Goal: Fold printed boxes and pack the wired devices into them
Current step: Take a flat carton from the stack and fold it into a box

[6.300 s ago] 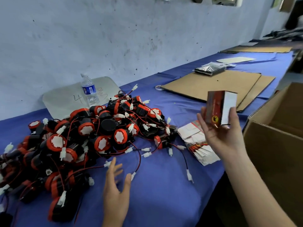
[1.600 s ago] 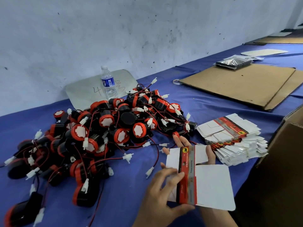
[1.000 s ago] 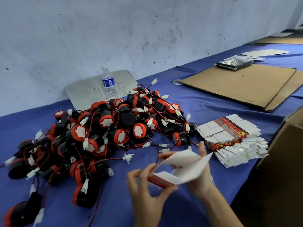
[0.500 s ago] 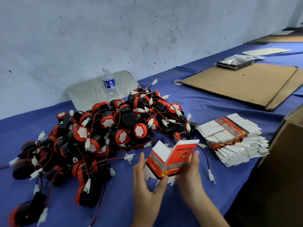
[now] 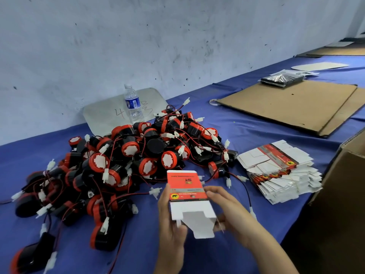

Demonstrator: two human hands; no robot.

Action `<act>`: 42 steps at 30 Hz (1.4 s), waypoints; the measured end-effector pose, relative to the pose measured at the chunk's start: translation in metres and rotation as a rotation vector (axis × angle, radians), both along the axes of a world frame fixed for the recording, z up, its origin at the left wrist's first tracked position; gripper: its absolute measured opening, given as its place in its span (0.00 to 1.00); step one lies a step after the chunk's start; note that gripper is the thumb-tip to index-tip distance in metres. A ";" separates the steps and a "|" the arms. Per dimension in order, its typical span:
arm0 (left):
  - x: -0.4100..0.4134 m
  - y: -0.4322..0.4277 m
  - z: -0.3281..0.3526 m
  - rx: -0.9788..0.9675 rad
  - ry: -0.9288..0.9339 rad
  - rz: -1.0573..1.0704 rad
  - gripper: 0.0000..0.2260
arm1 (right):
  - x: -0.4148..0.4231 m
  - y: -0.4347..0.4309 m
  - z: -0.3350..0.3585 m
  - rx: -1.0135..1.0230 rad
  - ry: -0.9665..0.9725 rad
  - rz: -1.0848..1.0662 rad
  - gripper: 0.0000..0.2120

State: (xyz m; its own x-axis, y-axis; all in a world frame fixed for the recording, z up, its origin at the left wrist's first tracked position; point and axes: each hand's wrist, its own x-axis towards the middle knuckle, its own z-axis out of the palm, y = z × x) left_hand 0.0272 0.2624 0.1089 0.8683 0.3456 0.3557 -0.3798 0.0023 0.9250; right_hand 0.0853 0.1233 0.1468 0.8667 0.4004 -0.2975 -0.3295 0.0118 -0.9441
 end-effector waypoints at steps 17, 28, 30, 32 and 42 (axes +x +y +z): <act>0.000 0.017 -0.002 0.354 -0.142 0.208 0.19 | 0.019 0.005 0.008 -0.716 -1.420 0.453 0.45; 0.011 0.034 0.006 -0.569 0.119 0.106 0.18 | 0.038 0.004 -0.001 -0.396 -1.084 0.347 0.18; 0.009 0.028 0.005 -0.395 0.126 0.075 0.17 | 0.025 0.010 -0.009 -0.259 -0.923 0.236 0.22; 0.005 0.017 0.009 -0.197 0.158 0.029 0.34 | 0.013 0.021 -0.014 -0.074 -0.784 0.174 0.30; 0.000 0.009 0.013 -0.010 0.014 0.190 0.42 | -0.002 0.051 -0.017 0.101 -0.659 -0.065 0.46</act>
